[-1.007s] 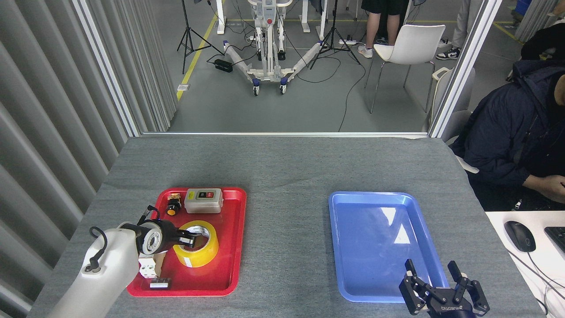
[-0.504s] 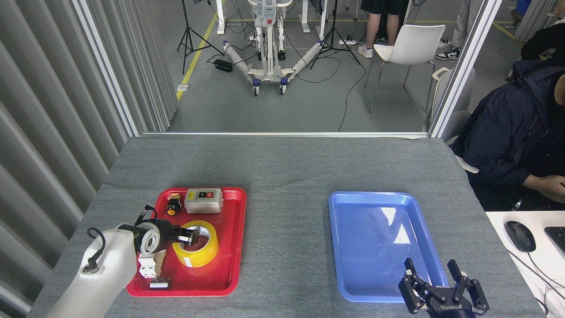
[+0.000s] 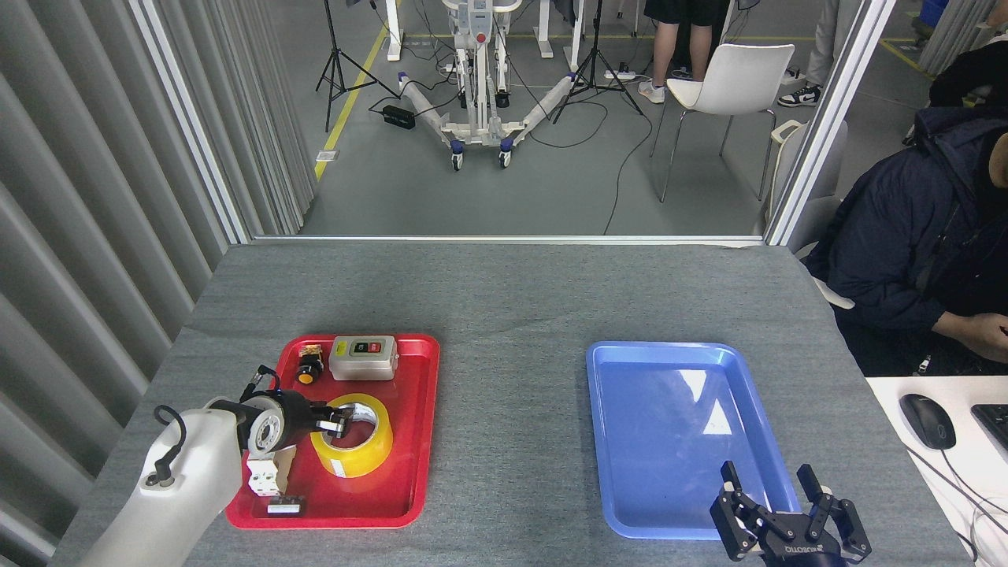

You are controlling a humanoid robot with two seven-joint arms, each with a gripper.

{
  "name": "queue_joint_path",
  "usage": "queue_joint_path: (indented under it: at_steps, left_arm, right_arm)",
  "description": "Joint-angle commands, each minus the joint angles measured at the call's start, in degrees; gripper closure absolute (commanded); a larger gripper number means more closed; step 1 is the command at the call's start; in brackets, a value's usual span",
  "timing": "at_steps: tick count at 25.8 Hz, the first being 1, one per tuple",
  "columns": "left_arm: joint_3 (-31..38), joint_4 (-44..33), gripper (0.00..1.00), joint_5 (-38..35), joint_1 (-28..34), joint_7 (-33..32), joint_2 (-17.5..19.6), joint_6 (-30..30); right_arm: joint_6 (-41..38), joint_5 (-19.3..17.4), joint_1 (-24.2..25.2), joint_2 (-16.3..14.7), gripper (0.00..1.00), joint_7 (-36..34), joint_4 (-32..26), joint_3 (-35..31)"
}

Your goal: Place and move tape with both arms

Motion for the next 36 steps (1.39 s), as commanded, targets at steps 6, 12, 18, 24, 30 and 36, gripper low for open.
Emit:
queue_joint_path:
  at_steps: [6, 12, 18, 24, 30, 36]
  left_arm:
    - [-0.1, 0.3, 0.63, 0.0, 0.0, 0.0, 0.2, -0.1]
    - [-0.4, 0.3, 0.73, -0.1, 0.1, -0.2, 0.4, -0.2]
    - [-0.4, 0.3, 0.97, -0.3, 0.1, -0.4, 1.1, -4.1]
    - [-0.4, 0.0, 1.00, -0.4, 0.0, -0.6, 1.6, -5.3]
    - [1.6, -4.6, 1.00, -0.5, 0.4, -0.4, 2.6, -6.8]
    - [11.3, -11.9, 1.00, 0.7, 4.5, 5.0, 3.1, -6.9]
  right_arm:
    - [0.0, 0.0, 0.1, 0.1, 0.00, -0.2, 0.0, 0.2]
    - [0.3, -0.1, 0.5, 0.0, 0.00, -0.2, 0.0, 0.3]
    - [0.4, -0.1, 1.2, -0.2, 0.00, -0.2, 0.0, 0.3]
    - [0.5, -0.1, 1.7, -0.2, 0.00, -0.3, 0.0, 0.3]
    - [0.8, -0.1, 1.8, -0.2, 0.00, -0.5, 0.0, 0.3]
    - [0.7, -0.1, 1.8, -0.6, 0.00, -0.6, 0.0, 0.3]
